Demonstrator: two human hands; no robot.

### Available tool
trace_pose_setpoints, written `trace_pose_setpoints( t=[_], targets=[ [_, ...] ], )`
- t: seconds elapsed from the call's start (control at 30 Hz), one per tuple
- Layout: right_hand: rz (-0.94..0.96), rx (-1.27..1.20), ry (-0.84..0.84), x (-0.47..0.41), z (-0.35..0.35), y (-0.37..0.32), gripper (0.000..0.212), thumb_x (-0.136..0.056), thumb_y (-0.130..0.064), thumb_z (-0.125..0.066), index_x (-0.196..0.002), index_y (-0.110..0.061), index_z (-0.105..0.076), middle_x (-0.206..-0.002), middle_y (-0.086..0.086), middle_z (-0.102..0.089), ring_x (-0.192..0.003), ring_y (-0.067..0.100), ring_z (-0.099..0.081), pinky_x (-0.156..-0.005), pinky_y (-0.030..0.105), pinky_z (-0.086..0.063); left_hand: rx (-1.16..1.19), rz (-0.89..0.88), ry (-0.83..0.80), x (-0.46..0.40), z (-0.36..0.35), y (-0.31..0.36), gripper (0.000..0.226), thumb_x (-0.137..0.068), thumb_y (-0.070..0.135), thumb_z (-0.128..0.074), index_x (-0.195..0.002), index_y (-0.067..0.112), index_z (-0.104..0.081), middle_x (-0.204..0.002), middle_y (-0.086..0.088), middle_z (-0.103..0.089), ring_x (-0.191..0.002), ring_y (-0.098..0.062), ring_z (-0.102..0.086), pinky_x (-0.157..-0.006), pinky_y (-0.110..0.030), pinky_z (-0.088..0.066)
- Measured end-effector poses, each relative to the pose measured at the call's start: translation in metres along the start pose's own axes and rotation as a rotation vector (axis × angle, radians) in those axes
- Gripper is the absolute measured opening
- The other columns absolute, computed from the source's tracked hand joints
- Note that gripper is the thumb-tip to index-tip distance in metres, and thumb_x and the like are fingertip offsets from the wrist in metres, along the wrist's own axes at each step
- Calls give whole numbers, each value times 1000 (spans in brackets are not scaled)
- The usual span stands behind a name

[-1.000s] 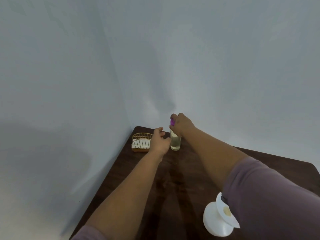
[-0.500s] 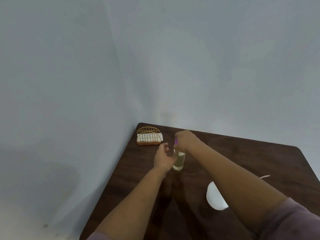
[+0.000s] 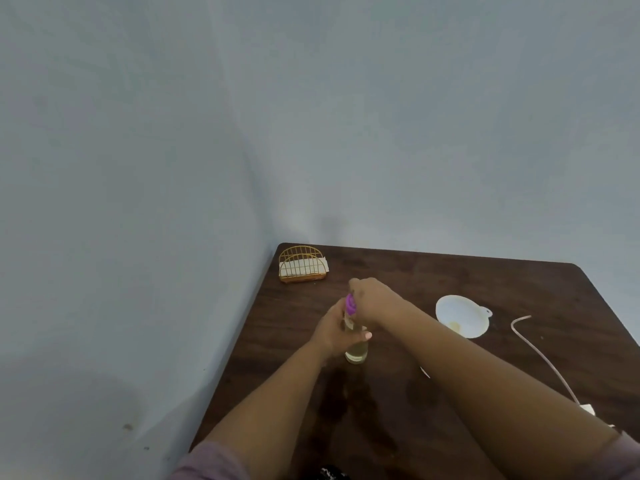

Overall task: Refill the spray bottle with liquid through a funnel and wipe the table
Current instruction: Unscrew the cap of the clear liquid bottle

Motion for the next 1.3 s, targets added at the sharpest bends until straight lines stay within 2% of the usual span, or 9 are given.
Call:
trace_pose_setpoints(
  t=[0.07,0.17,0.3,0.4,0.6,0.87,1.07,1.17,1.3],
  targets=[
    [-17,22,-9,2,3,-4,50,-79,-14,-72,-123,-13,-47,-109,7,-54,-99,24,-58,-83,33,-52,-84,-15,6,-1,1,5,68,-76,19,-80,-136,24,-47,-132,1,-56,-122,-18,-54,-96,-31,-46],
    [-33,18,19,6,0,-12,40,-87,-11,-62,-124,-9,-48,-116,10,-55,-102,26,-58,-78,32,-48,-279,-70,17,-7,2,10,54,-78,19,-77,-128,15,-57,-127,-4,-60,-118,-22,-57,-89,-26,-43],
    [-52,-102,183,10,-13,-14,33,-96,-29,-43,-122,-10,-45,-118,10,-51,-110,26,-50,-85,36,-45,-508,-90,56,-16,3,10,40,-85,17,-67,-124,15,-58,-122,-3,-62,-115,-20,-57,-98,-33,-43],
    [-105,-142,308,10,-15,-11,38,-95,-43,-45,-112,-10,-51,-105,7,-59,-98,23,-59,-75,32,-47,-530,-89,43,-20,-1,7,37,-87,19,-66,-123,11,-58,-122,-8,-62,-117,-22,-56,-101,-32,-40],
    [-166,8,157,-5,-12,-21,33,-96,-21,-52,-124,-4,-49,-114,12,-59,-98,24,-61,-78,31,-48,-536,-75,33,-25,-1,2,36,-93,18,-61,-128,11,-56,-126,-8,-62,-120,-23,-56,-99,-33,-43],
    [32,80,214,4,-11,-17,25,-98,-27,-48,-116,-9,-51,-96,7,-54,-75,17,-52,-64,29,-43,-511,-88,13,-23,0,5,39,-93,21,-61,-129,9,-55,-126,-12,-62,-119,-24,-56,-99,-35,-47],
    [336,316,40,8,0,-11,31,-102,-36,-34,-119,-13,-44,-109,10,-49,-91,25,-55,-69,35,-43,-399,-124,-42,-19,3,10,42,-80,24,-78,-118,10,-64,-114,-8,-66,-110,-22,-62,-94,-39,-52],
    [309,292,36,13,-6,-9,29,-99,-30,-44,-124,-16,-41,-122,10,-44,-106,26,-47,-84,38,-42,-469,-143,-59,-19,1,12,43,-86,24,-71,-125,11,-60,-122,-10,-63,-115,-23,-59,-97,-38,-50],
    [275,318,30,15,-13,-14,45,-87,-12,-61,-128,-14,-41,-128,8,-39,-114,28,-37,-90,39,-38,-728,-202,-79,-20,-4,13,46,-100,26,-48,-143,10,-42,-141,-13,-49,-124,-26,-49,-99,-37,-45]
  ],
)
Point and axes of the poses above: each hand's wrist, its own x-axis away from the middle knuckle, its own z-axis out of the back of the hand, y = z × x, the point moved 4 cm from there along -x, towards the middle knuckle
